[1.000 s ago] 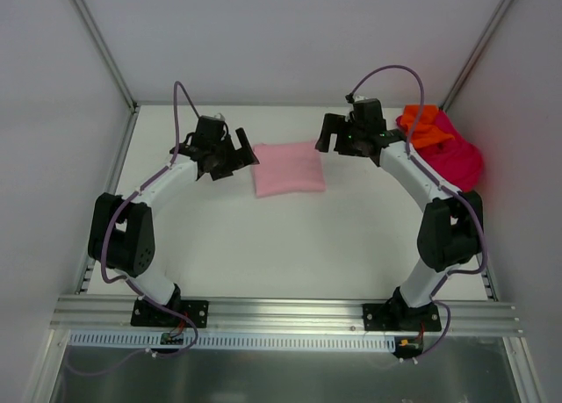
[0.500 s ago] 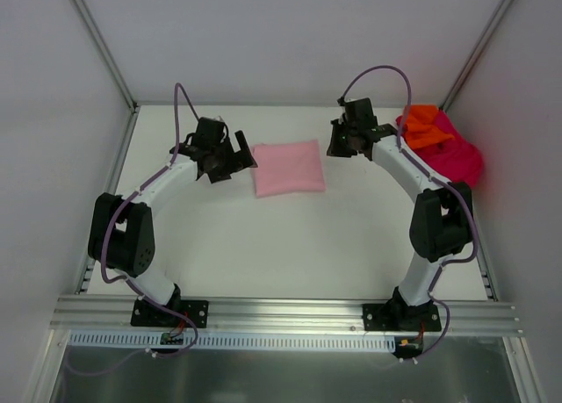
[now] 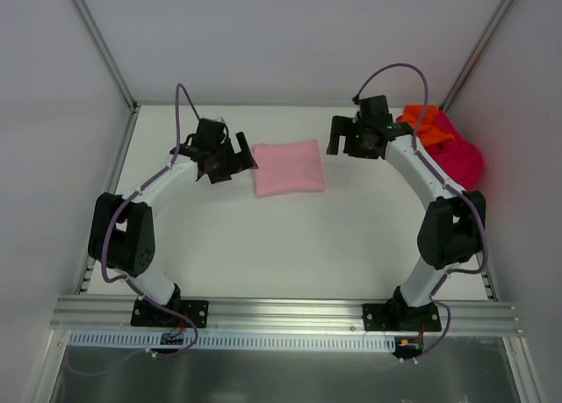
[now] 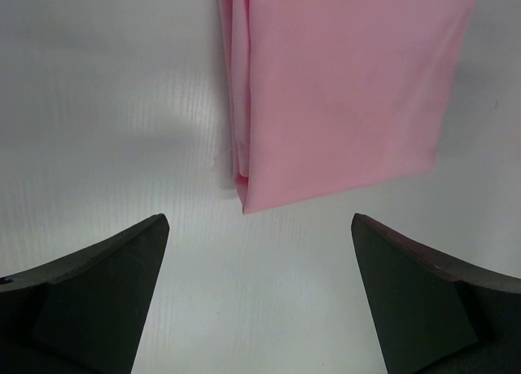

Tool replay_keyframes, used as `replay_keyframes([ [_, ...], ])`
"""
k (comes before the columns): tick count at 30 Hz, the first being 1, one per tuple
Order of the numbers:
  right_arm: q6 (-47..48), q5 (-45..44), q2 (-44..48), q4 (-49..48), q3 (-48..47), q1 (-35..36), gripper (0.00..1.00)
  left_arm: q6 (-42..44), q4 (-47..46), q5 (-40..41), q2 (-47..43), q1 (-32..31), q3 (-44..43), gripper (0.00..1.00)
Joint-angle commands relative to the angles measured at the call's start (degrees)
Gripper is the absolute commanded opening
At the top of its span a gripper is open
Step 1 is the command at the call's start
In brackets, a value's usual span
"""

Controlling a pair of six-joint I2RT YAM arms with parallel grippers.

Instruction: Fold and stack the t-shirts

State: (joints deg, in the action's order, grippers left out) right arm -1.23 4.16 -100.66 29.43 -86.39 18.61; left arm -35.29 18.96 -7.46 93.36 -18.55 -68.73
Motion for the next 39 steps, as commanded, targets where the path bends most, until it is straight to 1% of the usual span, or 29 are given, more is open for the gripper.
replay_keyframes([
  [1, 0.7, 1.8, 7.2, 2.1, 1.2, -3.9, 1.00, -1.5, -6.5, -1.9, 1.0, 0.0, 1.1, 0.99],
  [2, 0.8, 1.5, 8.2, 2.0, 2.4, -4.5, 1.00, -1.3, -7.0, -2.6, 3.3, 0.0, 0.6, 0.99],
  [3, 1.9, 0.4, 10.0, 1.3, 5.0, -4.6, 1.00, -1.4, -6.7, -2.1, 4.5, -0.1, -1.0, 0.98],
  [5, 3.5, -0.2, 12.2, 1.0, 6.8, -4.8, 1.00, -2.1, -6.6, -0.9, 7.6, -0.3, -1.9, 0.98],
  [7, 4.0, 0.1, 13.0, 1.2, 8.1, -4.9, 1.00, -2.4, -8.5, 0.0, 8.8, -0.3, -2.1, 0.96],
  [8, 4.3, 0.2, 13.3, 1.2, 8.3, -5.0, 1.00, -2.6, -10.9, 0.0, 10.0, -0.3, -2.2, 0.94],
  [11, 4.5, 0.3, 13.7, 1.2, 7.9, -5.1, 1.00, -3.5, -12.5, 1.3, 13.4, -0.3, -4.2, 0.92],
  [17, 4.6, 0.3, 13.6, 0.9, 5.6, -6.0, 1.00, -4.6, -16.1, -2.1, 20.3, -0.4, -8.3, 0.79],
  [18, 4.5, 0.3, 13.6, 0.7, 5.4, -6.0, 1.00, -5.0, -16.4, -2.1, 20.9, -0.4, -8.9, 0.76],
  [20, 4.3, 0.5, 14.0, -0.1, 5.2, -6.3, 1.00, -5.7, -17.0, -2.4, 22.1, -0.4, -8.9, 0.73],
  [21, 4.2, 0.4, 14.1, -0.2, 5.0, -6.4, 1.00, -5.8, -17.5, -2.4, 22.4, -0.4, -9.0, 0.68],
  [24, 4.0, 0.7, 14.5, -0.8, 4.9, -6.3, 1.00, -6.0, -17.6, -2.8, 23.5, -0.6, -9.0, 0.64],
  [27, 4.3, 0.1, 14.6, -0.9, 4.9, -6.5, 0.99, -5.7, -17.8, -3.0, 24.2, -0.9, -9.0, 0.55],
  [28, 4.2, 0.0, 14.6, -1.0, 4.9, -6.4, 1.00, -5.5, -17.9, -3.1, 24.7, -1.0, -9.0, 0.47],
  [31, 3.4, 1.1, 14.9, -1.3, 4.7, -6.5, 1.00, -4.5, -17.4, -3.6, 25.7, -1.0, -9.8, 0.37],
  [32, 3.3, 1.3, 15.1, -1.4, 4.7, -6.5, 1.00, -4.4, -17.0, -3.5, 25.9, -1.0, -10.0, 0.30],
  [34, 3.6, 1.0, 15.8, -1.5, 5.0, -6.5, 1.00, -3.1, -16.2, -2.4, 26.3, -1.0, -10.9, 0.23],
  [35, 3.7, 0.8, 16.1, -1.4, 5.3, -6.6, 1.00, -2.8, -15.1, -2.0, 26.3, -0.8, -11.2, 0.15],
  [39, 4.1, 0.3, 17.8, -1.4, 6.0, -6.5, 1.00, -0.8, -13.0, -1.1, 26.3, 0.4, -13.0, 0.00],
])
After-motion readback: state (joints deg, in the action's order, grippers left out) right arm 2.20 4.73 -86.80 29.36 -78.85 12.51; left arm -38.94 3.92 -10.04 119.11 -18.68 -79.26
